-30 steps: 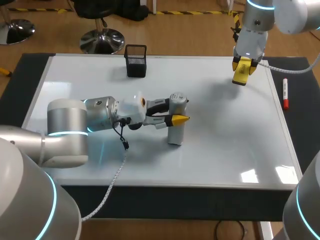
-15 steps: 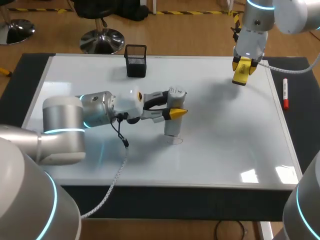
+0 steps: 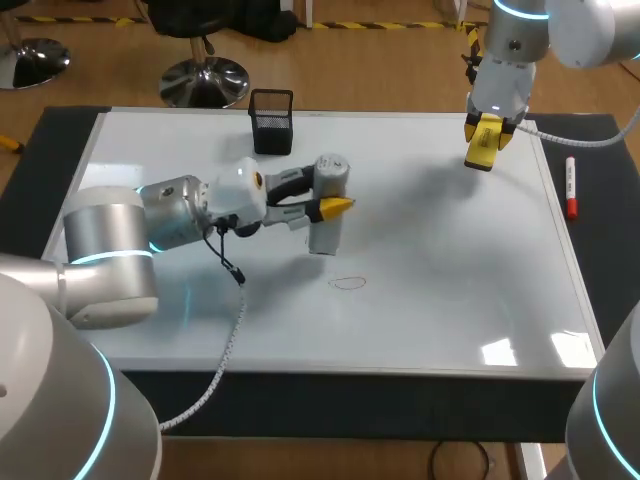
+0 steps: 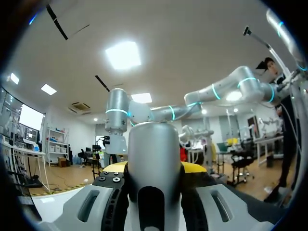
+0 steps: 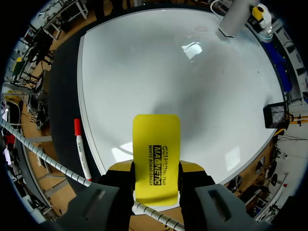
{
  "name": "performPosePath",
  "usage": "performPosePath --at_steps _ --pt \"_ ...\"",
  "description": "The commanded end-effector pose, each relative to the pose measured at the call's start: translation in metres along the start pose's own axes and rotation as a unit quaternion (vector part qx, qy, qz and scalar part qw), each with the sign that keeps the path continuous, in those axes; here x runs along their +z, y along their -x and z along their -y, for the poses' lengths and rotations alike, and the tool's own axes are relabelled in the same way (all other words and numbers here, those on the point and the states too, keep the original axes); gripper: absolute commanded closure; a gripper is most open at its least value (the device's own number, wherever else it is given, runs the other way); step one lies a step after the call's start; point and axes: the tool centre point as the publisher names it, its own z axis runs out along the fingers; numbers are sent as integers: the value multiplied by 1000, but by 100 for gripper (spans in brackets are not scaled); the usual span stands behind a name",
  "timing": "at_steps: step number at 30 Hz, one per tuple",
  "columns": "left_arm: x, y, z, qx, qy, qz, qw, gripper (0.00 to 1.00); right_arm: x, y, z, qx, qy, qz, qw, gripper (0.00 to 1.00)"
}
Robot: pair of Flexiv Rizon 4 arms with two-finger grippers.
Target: Pick up the inspection probe, press it on each red-marked spot on the whiteboard one by one, put down the probe, pick up the eraser, and wipe off all the red marks.
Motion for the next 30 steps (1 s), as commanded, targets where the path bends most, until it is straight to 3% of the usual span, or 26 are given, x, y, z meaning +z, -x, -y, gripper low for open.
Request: performPosePath --at_steps 1,11,19,24,30 --pt "-21 12 16 8 7 28 1000 100 -1 0 1 -1 0 -2 1000 100" --pt "-75 74 43 42 8 94 995 100 -1 0 1 -1 0 -2 1000 100" --pt "-110 124 66 69 -7 120 990 100 -1 0 1 -1 0 -2 1000 100" --pt "-130 156 66 62 0 151 987 100 -1 0 1 -1 0 -2 1000 100" --pt "-149 180 63 55 3 164 985 100 -1 0 1 -1 0 -2 1000 100"
